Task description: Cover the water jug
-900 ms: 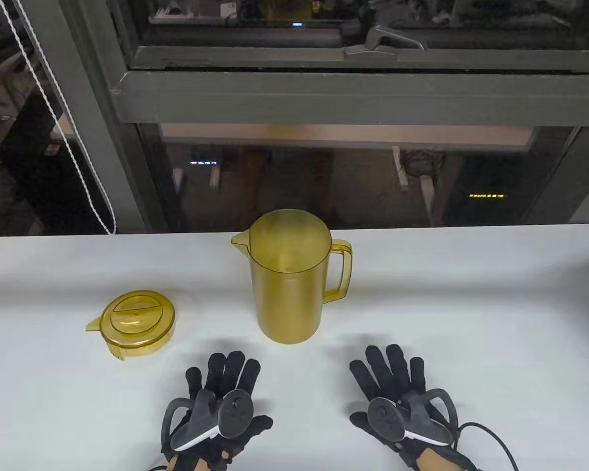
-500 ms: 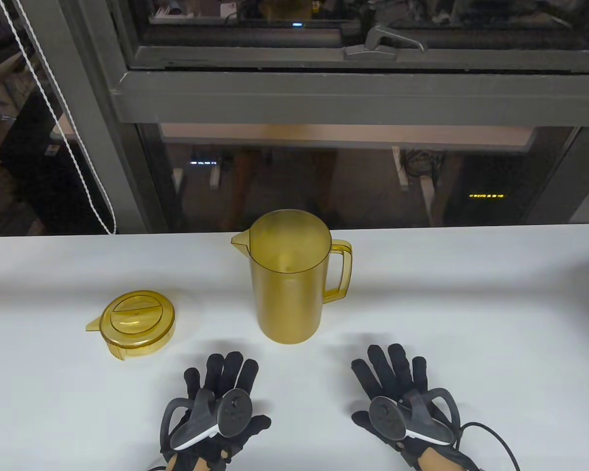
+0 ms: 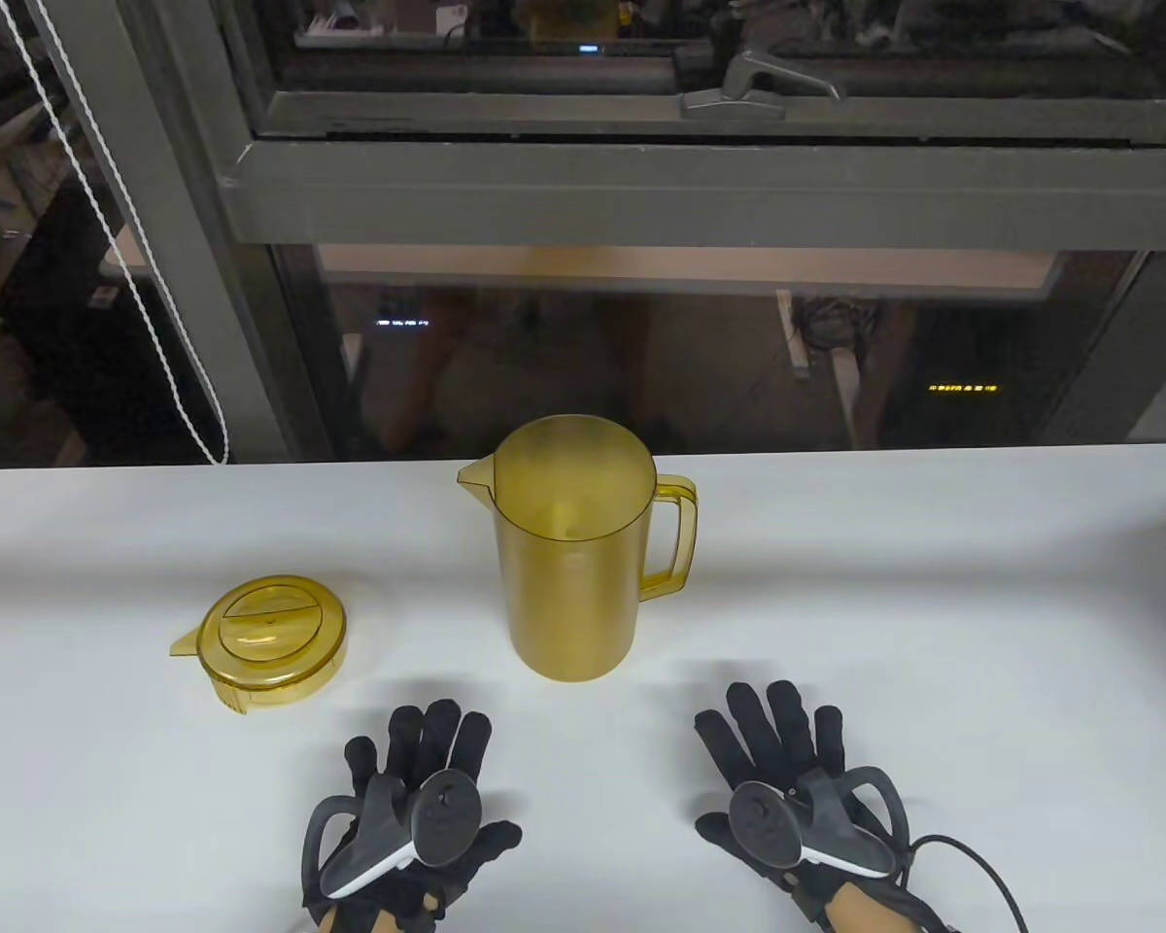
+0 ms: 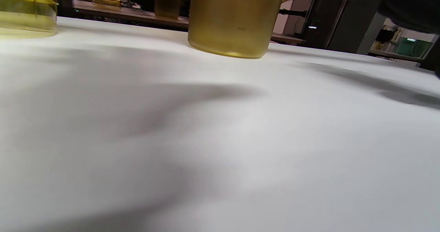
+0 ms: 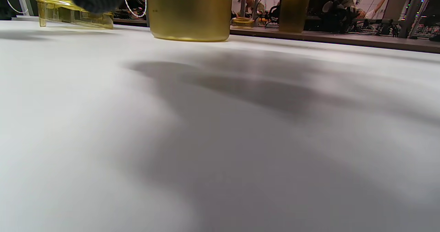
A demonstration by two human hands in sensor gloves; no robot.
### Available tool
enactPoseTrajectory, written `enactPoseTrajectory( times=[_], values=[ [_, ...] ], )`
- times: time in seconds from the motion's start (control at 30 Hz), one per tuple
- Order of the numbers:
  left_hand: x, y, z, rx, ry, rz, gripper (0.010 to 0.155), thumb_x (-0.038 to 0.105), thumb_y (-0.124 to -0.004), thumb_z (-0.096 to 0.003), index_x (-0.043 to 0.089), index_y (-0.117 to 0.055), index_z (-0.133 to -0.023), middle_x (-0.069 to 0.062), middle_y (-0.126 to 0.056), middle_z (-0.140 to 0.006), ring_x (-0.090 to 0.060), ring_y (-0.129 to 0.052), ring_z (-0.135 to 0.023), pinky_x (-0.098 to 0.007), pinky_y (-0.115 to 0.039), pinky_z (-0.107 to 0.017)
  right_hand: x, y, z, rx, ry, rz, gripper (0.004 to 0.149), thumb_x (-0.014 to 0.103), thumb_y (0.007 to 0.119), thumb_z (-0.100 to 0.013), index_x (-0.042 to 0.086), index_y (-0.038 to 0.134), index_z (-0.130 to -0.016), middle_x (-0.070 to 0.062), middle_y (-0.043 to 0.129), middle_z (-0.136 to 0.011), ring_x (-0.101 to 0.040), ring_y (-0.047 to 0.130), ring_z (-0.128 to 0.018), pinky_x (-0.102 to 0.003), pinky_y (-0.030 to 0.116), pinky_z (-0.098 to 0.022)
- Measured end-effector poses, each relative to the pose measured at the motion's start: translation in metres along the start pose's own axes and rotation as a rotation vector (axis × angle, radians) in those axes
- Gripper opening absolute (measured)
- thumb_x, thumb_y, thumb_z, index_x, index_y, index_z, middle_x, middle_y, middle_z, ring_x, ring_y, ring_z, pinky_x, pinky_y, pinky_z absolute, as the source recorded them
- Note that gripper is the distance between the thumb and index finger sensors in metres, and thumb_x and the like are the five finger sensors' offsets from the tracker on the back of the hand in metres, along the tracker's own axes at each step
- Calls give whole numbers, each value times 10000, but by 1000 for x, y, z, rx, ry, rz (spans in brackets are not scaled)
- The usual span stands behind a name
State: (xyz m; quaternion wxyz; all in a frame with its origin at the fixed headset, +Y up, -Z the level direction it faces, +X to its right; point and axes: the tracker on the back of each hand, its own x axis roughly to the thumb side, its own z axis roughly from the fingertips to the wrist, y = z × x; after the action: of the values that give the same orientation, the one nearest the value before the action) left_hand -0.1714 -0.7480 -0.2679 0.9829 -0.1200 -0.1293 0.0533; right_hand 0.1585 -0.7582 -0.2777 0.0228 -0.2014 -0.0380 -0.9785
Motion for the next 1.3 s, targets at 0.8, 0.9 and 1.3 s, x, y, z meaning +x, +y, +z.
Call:
enactPoseTrajectory(
  times=[0.8,0.9,1.3],
  values=[
    [-144,88,-100,20,339,48,941,626,-647,-410,321,-21,-1043,-75,70,-1155,-392,36,-1067,-732,-95,-736,-15,-10,7,-36,65,-18,960,659,653,-459,280,-20,-1031,-140,13,-1157,-548,93,-1059,-778,188,-694],
    [-158,88,-107,21,362,50,924,600,-668,-411,317,-71,-1057,-70,41,-1164,-384,-2,-1083,-723,-132,-760,-15,-10,6,-38,68,-10,961,659,653,-458,280,-20,-1030,-140,15,-1157,-547,95,-1059,-777,189,-695],
    [-190,80,-125,7,441,15,567,321,-735,-462,262,-603,-1010,-54,-551,-1150,-340,-525,-1096,-651,-446,-797,-22,-6,6,-17,94,2,957,652,657,-459,280,-15,-1029,-137,14,-1155,-548,98,-1058,-774,192,-696]
  ],
)
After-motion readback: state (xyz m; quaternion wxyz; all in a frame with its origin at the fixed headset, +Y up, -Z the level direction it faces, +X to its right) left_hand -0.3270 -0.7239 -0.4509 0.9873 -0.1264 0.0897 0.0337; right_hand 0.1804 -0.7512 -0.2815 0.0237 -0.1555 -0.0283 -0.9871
